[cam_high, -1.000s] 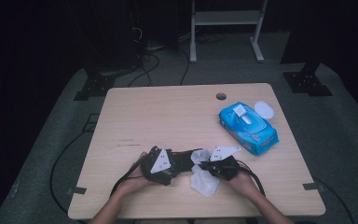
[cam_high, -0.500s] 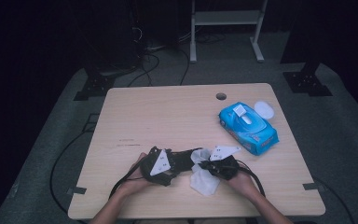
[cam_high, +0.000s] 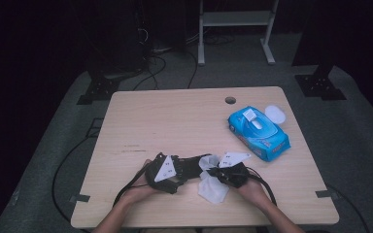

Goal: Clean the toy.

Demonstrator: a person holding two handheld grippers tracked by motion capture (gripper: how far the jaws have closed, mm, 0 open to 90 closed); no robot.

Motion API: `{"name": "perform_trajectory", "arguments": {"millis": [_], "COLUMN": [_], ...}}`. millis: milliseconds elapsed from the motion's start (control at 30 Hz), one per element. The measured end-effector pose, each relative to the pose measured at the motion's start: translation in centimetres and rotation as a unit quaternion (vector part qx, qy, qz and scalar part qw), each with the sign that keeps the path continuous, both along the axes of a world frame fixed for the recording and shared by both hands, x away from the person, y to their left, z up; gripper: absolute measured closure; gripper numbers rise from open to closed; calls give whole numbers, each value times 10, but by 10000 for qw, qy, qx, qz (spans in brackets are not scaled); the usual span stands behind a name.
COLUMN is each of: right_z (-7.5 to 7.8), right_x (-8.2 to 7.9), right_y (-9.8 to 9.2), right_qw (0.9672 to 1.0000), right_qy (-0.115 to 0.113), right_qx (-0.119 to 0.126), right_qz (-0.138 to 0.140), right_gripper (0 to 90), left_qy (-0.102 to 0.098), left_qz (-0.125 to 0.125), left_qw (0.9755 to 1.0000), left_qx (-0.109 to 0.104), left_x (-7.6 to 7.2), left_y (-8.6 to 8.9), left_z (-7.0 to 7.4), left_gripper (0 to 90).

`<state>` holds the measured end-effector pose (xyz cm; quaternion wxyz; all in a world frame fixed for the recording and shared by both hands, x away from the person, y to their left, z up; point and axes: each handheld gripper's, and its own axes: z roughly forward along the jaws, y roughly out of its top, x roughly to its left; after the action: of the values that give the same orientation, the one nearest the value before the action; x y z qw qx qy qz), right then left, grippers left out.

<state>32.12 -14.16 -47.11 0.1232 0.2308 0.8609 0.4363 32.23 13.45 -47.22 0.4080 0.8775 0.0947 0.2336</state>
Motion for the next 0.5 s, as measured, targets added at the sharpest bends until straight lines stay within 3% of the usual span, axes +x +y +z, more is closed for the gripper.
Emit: {"name": "perform_trajectory", "arguments": {"millis": [67, 200, 233, 300, 367, 500], "right_z": [0, -2, -2, -11, -8, -1], "right_x": [0, -3, -3, -1, 0, 2], "right_y": [0, 1, 1, 5, 4, 1], "right_qw": [10000, 9999, 9999, 9993, 9997, 9998], "right_qy": [-5, 28, 28, 145, 133, 78], "right_qx": [-2, -55, -55, -340, -199, -155], "right_qz": [9, 86, 86, 88, 52, 52], "right_gripper": [882, 882, 882, 881, 881, 881], "left_qy": [54, 216, 216, 267, 273, 457], "left_qz": [11, 112, 112, 111, 97, 29], "left_qw": [10000, 9987, 9987, 9984, 9982, 9973], "left_qx": [-63, -457, -457, -492, -521, -567], "left_x": [0, 3, 3, 4, 5, 9], "left_y": [1, 7, 7, 10, 11, 9], "left_z": [0, 4, 4, 5, 6, 4], "left_gripper": [163, 185, 194, 228, 244, 282]}}
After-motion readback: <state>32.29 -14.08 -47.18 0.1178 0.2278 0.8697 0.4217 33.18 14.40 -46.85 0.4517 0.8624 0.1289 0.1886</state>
